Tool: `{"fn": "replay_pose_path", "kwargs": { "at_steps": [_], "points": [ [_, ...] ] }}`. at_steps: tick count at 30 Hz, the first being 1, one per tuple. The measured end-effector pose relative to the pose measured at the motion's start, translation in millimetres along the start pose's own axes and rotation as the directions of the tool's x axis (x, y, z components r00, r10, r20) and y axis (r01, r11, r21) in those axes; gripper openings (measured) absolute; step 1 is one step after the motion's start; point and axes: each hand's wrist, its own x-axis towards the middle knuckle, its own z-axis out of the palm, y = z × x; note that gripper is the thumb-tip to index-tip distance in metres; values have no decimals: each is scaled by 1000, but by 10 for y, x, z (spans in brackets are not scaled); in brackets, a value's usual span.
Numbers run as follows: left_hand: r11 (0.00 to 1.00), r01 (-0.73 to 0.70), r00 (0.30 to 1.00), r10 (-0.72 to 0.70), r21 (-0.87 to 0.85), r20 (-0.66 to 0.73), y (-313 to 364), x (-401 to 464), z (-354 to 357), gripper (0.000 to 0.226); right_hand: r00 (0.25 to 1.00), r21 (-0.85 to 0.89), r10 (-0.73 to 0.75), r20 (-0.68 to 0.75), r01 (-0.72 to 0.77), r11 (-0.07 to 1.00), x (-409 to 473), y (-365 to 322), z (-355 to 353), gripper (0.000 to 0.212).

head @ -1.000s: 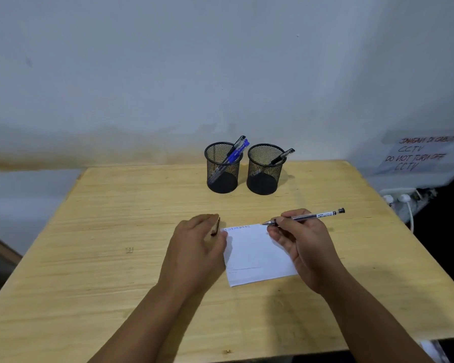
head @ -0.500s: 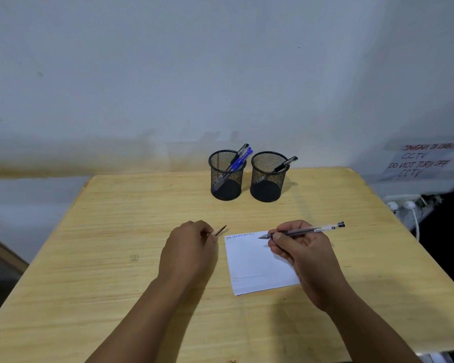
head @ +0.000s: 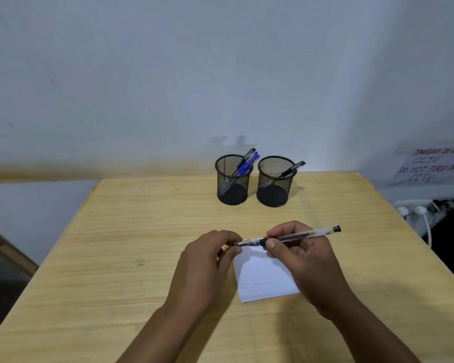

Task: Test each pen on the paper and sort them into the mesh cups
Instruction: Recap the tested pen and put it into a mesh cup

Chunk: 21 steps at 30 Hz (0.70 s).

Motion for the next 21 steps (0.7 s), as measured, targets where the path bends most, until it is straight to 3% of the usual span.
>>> {"fn": "replay_pose_path", "kwargs": {
  "at_steps": [9,21],
  "points": [
    [998,-27,1000,27,-51,-11,58,-19,43,17,998,40,33,-61,-31,999,-21,22,-93,9],
    [977,-147,989,142,-157,-42,126,-61,47,15,1000,-27,-14,-12,14,1000,-104,112,-39,18]
  ]
}}
